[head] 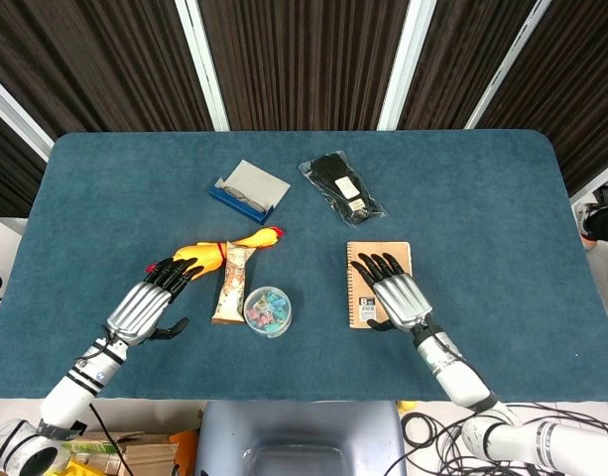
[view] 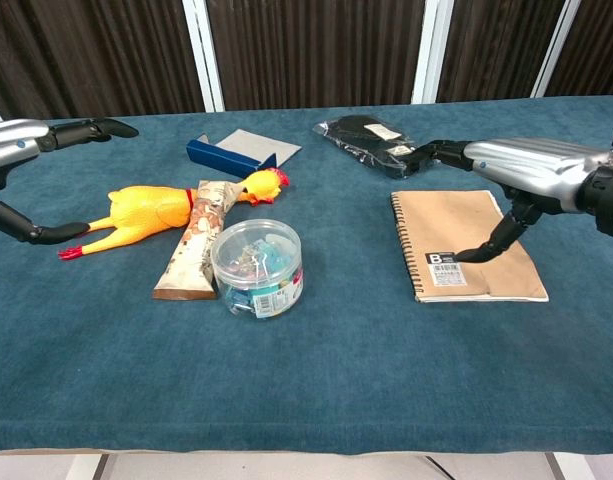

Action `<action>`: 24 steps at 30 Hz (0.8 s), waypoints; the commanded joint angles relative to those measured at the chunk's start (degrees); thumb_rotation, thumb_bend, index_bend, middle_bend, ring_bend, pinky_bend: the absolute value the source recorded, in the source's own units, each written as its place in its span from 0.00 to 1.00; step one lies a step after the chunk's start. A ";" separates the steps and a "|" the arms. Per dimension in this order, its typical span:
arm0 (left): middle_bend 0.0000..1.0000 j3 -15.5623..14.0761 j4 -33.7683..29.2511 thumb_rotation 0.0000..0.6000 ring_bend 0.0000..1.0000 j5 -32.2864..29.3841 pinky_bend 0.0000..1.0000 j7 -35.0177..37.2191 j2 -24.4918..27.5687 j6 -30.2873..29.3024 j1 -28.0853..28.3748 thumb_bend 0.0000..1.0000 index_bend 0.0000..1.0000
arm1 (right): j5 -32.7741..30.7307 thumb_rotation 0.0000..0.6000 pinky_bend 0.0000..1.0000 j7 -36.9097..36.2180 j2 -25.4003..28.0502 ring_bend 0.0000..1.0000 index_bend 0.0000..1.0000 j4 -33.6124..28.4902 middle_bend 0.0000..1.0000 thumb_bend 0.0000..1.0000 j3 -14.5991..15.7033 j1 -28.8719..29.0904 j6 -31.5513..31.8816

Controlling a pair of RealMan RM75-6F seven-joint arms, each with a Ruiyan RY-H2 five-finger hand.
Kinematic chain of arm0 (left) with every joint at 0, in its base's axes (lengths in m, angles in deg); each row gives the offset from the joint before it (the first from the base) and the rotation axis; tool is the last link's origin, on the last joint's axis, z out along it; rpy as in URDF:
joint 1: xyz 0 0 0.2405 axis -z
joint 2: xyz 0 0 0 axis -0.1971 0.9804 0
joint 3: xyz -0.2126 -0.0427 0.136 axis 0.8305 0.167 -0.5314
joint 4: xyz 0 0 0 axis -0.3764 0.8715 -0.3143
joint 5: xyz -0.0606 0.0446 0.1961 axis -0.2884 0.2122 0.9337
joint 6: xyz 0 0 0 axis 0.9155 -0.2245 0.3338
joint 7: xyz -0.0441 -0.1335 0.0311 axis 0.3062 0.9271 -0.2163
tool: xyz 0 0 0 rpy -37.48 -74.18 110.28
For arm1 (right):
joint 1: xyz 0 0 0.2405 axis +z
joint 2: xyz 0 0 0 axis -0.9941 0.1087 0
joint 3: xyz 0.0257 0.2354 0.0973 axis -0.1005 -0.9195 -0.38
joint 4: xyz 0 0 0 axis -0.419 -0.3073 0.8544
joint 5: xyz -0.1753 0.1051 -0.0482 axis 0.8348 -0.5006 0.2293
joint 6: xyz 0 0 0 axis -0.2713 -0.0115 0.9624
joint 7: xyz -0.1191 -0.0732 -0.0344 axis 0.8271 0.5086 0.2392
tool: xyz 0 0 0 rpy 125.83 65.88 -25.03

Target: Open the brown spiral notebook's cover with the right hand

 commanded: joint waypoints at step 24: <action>0.00 -13.04 14.08 1.00 0.00 12.20 0.02 2.52 1.52 -29.36 -21.33 0.33 0.00 | 18.11 1.00 0.00 -21.37 2.52 0.00 0.10 18.13 0.00 0.11 12.24 -10.11 13.10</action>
